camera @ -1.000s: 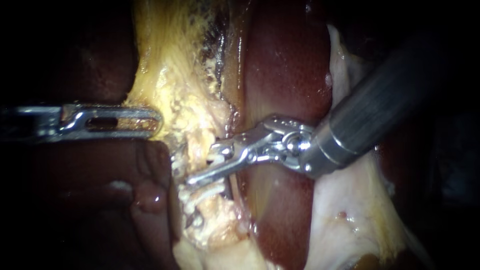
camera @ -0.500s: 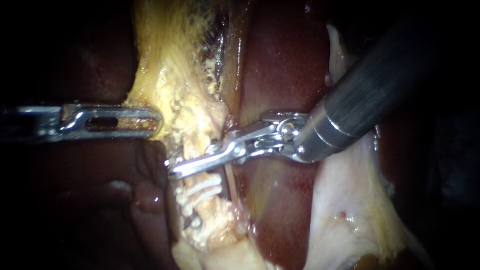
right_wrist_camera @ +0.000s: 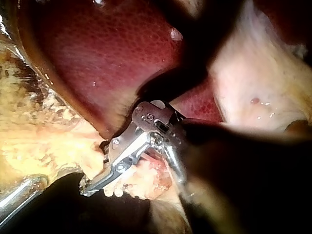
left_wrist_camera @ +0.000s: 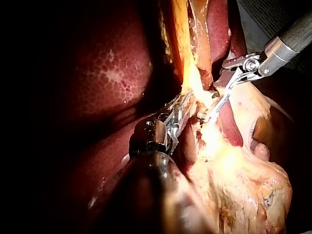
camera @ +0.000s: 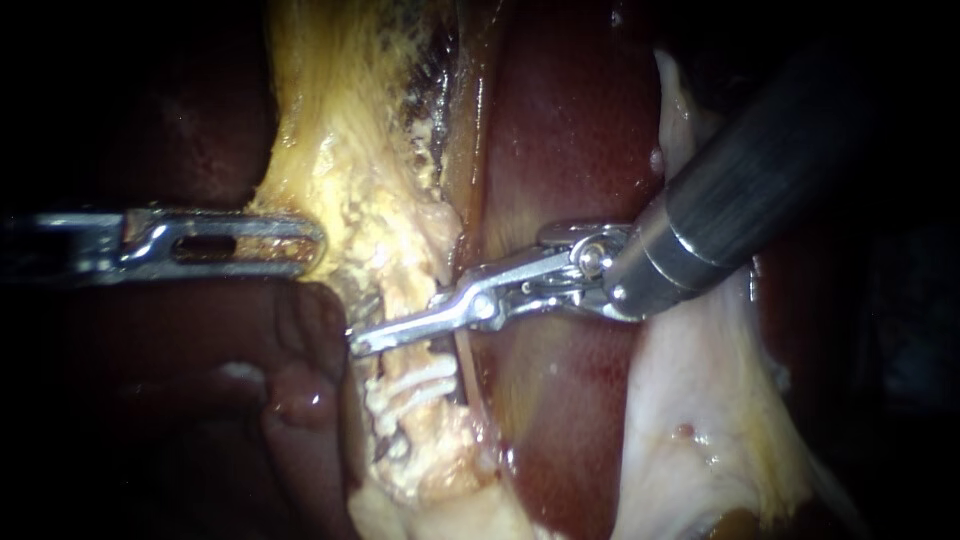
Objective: Clipping third clip left tube
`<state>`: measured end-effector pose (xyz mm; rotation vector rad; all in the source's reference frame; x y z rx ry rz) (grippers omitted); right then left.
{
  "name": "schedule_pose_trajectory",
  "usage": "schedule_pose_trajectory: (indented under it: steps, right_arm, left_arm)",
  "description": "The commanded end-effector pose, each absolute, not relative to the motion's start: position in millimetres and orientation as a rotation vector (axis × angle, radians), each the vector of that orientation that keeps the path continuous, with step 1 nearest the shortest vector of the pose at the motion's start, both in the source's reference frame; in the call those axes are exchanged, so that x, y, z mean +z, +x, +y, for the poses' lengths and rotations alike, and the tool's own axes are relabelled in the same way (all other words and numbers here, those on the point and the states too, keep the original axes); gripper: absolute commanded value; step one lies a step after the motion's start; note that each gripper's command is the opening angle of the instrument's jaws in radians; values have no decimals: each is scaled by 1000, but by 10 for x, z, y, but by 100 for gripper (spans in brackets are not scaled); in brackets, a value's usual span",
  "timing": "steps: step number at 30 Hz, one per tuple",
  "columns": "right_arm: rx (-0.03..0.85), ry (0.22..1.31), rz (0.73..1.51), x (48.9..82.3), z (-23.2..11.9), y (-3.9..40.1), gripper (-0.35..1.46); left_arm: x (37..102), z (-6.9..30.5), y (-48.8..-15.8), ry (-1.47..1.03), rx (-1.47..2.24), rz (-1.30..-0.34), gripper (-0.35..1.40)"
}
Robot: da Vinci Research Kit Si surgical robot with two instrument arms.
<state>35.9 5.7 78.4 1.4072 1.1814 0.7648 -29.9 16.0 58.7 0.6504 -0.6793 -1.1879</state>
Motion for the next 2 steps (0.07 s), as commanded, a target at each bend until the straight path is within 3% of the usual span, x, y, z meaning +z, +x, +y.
schedule_pose_trajectory:
  steps: [1, 2]
  right_arm:
    - [766, 1407, 1181, 784, 57, 359, -35]
    - [766, 1407, 1181, 784, 58, 359, -35]
  left_arm:
    - [587, 160, -299, 650, -1188, -679, -35]
    - [587, 160, -298, 650, -1188, -679, -35]
